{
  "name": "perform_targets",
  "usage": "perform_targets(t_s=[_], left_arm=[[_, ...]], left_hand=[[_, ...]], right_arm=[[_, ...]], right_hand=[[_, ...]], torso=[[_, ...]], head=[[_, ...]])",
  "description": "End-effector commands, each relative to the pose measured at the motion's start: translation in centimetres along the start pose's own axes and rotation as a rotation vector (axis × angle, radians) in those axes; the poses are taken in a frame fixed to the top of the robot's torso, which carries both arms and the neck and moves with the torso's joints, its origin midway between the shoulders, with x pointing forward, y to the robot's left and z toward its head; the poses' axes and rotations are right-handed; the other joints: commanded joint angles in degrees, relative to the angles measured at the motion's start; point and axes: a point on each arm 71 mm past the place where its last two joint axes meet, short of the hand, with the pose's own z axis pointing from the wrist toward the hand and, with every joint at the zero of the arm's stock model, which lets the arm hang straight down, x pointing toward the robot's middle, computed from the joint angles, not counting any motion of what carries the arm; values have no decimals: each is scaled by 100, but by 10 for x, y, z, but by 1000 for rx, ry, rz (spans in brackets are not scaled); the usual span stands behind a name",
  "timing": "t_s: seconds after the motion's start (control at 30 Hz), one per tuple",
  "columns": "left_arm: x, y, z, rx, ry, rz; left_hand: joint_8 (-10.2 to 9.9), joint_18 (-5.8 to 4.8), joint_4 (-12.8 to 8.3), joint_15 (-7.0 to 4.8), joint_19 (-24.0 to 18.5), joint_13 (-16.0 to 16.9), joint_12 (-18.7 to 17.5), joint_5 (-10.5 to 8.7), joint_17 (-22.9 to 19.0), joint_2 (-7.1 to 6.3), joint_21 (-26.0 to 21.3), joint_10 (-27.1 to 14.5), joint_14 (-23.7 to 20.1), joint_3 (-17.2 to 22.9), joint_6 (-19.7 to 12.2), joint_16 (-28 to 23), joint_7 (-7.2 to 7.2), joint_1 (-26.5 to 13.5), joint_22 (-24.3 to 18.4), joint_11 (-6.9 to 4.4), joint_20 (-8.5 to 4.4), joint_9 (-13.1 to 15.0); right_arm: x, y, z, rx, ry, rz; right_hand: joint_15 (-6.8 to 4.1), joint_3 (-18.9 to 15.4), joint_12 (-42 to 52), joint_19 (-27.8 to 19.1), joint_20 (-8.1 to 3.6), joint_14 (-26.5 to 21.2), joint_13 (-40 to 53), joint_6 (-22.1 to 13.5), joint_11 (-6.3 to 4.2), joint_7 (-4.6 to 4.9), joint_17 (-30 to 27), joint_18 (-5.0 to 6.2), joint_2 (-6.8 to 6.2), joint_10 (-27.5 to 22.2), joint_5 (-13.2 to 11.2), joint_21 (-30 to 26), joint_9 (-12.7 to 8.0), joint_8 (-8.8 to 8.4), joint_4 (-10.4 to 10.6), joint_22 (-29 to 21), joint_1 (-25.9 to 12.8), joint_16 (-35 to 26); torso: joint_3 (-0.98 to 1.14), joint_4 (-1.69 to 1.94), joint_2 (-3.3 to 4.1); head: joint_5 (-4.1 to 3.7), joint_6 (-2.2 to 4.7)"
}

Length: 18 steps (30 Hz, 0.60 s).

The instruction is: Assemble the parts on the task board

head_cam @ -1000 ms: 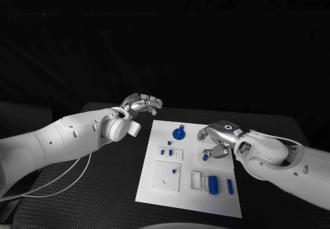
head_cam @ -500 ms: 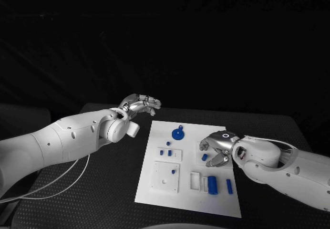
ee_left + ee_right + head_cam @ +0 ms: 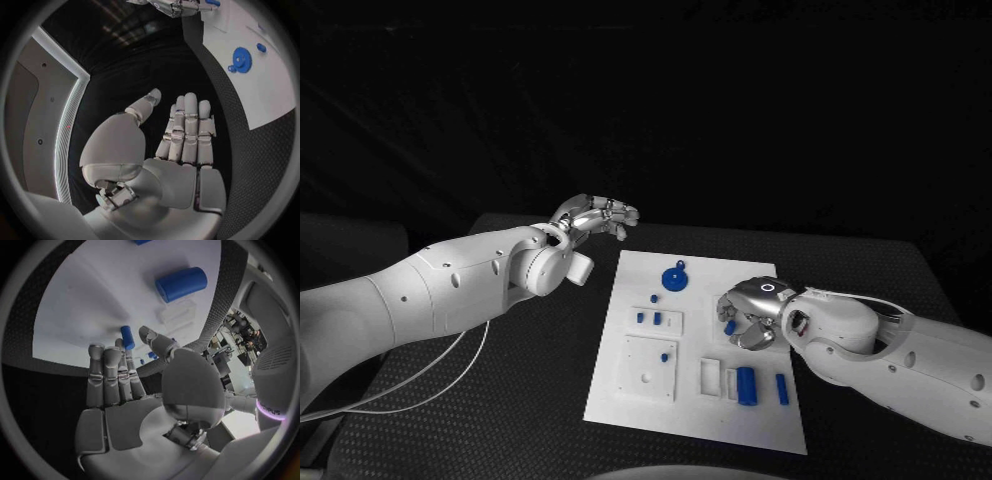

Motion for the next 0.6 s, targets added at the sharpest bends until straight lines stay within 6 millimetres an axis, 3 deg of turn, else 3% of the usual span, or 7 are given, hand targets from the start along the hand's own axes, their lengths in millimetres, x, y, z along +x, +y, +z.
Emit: perform_targets(t_s=[0.03,0.3,0.6], left_arm=[[2,-1,0,8,15,-11],[2,-1,0,6,14,-10],[2,-1,0,5,14,-10]], left_hand=[[34,53,-16,11,42,-9,-20,18,6,48,-40,-45,32,-5,-33,-27,-13,-16,8,-10,0,-7],[34,52,-8,11,43,-9,-19,19,10,54,-44,-46,32,-5,-34,-30,-13,-25,10,-10,1,-8],[33,53,-2,11,44,-10,-20,19,14,59,-47,-48,33,-4,-38,-33,-12,-29,12,-9,0,-9]], right_arm=[[0,0,0,-8,-5,-31],[1,0,1,-10,-8,-42],[2,2,3,-15,-14,-43]], right_hand=[[-21,72,69,61,-6,36,28,116,-10,12,-11,333,106,145,-32,30,23,60,14,97,34,32],[-53,216,205,87,-30,80,98,392,-44,13,-30,333,340,469,-31,59,53,183,-8,101,84,35],[-74,279,204,97,-38,91,109,468,-64,-1,-38,333,486,520,-31,68,44,198,-70,98,76,35]], torso=[[-3,-1,1],[-3,-1,0],[-2,-2,0]], head=[[2,-13],[2,-24],[3,-33]])
